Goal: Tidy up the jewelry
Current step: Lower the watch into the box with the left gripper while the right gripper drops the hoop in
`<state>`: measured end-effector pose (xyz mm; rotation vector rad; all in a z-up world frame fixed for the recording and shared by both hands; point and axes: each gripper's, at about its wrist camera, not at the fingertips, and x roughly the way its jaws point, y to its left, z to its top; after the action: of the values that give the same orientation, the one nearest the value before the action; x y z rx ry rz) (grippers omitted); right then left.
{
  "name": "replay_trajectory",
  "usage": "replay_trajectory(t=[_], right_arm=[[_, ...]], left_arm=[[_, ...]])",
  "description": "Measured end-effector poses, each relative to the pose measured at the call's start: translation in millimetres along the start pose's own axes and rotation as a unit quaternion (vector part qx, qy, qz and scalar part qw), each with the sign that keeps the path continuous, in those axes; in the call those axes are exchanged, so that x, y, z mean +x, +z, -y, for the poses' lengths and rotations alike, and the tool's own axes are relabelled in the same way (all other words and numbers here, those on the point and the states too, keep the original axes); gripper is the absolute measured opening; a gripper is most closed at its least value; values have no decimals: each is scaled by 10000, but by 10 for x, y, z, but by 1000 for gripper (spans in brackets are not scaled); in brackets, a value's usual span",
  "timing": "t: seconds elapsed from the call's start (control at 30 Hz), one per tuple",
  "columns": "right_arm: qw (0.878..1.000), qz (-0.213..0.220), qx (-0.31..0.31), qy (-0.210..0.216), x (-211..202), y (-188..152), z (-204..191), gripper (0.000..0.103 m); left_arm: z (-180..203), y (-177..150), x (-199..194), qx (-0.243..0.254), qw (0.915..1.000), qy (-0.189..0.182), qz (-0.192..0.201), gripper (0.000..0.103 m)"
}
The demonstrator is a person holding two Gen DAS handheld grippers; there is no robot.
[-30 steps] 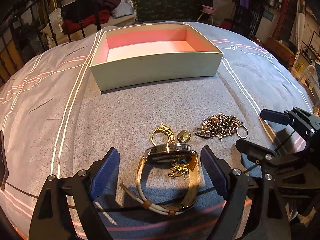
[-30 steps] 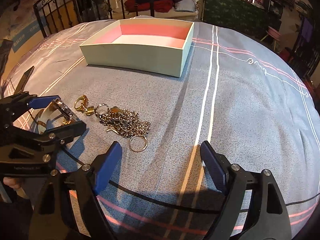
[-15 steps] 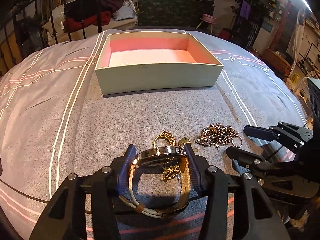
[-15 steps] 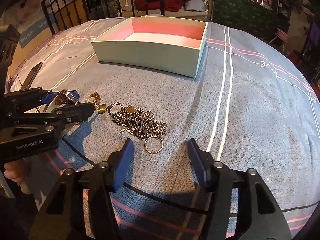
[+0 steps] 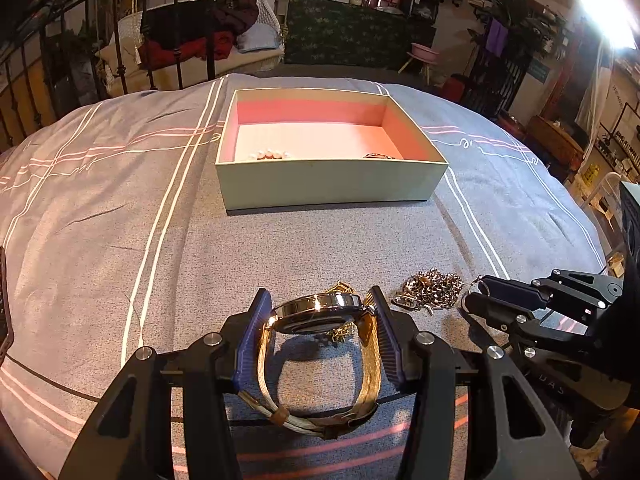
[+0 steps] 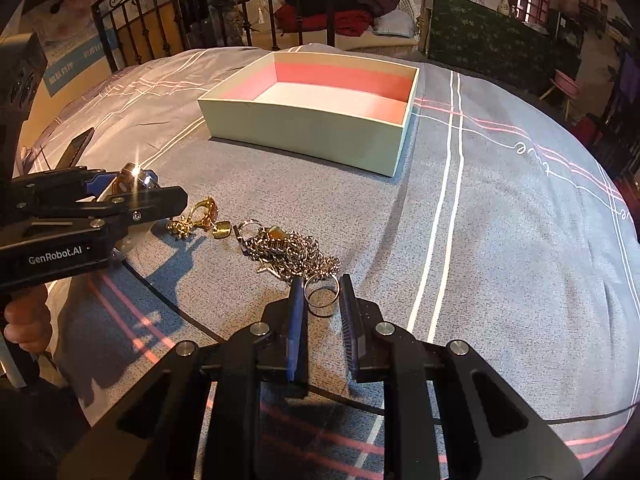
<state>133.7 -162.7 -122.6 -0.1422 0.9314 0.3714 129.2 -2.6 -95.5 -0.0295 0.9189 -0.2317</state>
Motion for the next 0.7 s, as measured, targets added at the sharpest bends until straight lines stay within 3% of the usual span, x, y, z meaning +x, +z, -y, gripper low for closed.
replay_trajectory(t=[0.27,0.47,0.7], right_arm=[[9994,246,-222,129,-53,172,-97,19],[9992,208,-239,247,-7,159,-136,19],[9974,586,-390,130,-75,486,-113,19]], left_arm=[[15,77,-56,-11,9999,45,121,49],[6,43,-17,-34,10000,86,-4,49],[-26,429,-151,35,9987,176,482,49]])
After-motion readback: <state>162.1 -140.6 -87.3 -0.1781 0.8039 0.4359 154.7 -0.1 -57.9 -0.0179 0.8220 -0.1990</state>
